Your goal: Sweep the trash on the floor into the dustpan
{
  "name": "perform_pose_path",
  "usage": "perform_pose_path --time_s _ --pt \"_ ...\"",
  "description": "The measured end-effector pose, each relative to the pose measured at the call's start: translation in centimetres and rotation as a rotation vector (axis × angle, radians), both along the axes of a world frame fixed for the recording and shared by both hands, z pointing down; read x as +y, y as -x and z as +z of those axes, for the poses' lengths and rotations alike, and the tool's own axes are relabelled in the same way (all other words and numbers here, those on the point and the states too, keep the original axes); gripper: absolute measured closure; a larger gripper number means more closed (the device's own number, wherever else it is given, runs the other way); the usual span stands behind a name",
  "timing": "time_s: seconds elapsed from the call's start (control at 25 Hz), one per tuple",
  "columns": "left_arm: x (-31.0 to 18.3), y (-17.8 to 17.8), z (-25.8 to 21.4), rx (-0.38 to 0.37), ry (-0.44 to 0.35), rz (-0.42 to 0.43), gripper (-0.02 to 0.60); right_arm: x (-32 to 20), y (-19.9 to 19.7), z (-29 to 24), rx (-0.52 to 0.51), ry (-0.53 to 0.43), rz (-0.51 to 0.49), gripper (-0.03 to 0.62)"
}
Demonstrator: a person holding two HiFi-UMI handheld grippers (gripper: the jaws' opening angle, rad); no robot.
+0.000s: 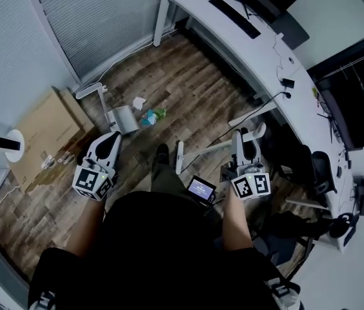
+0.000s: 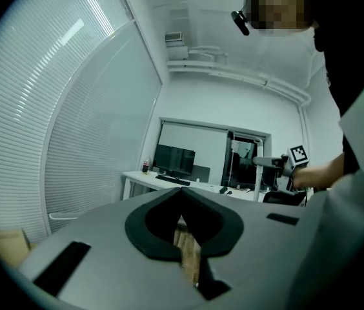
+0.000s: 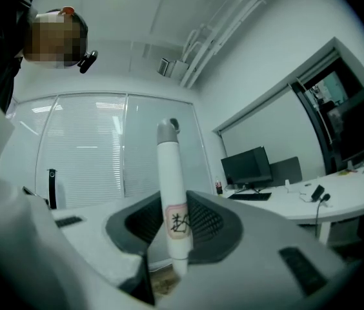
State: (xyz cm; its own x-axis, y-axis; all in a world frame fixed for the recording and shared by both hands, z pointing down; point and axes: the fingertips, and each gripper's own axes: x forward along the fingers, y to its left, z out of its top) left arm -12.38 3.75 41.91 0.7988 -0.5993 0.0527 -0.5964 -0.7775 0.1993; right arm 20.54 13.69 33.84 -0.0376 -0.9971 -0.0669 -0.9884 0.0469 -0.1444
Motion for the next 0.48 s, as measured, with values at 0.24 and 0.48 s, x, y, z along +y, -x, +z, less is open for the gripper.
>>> perform_pose_path --time_s 0.24,0.48 --pt "-5.4 -2.2 0.1 0.033 0.014 -0.046 0.578 -6.9 -2.5 1.4 -0.04 0.009 -0.12 0.497" --pt "-11.0 -3.4 -0.3 -0.006 0.016 -0.135 0.558 -13.4 -4.8 3.0 -0.057 0.039 -0.229 0.497"
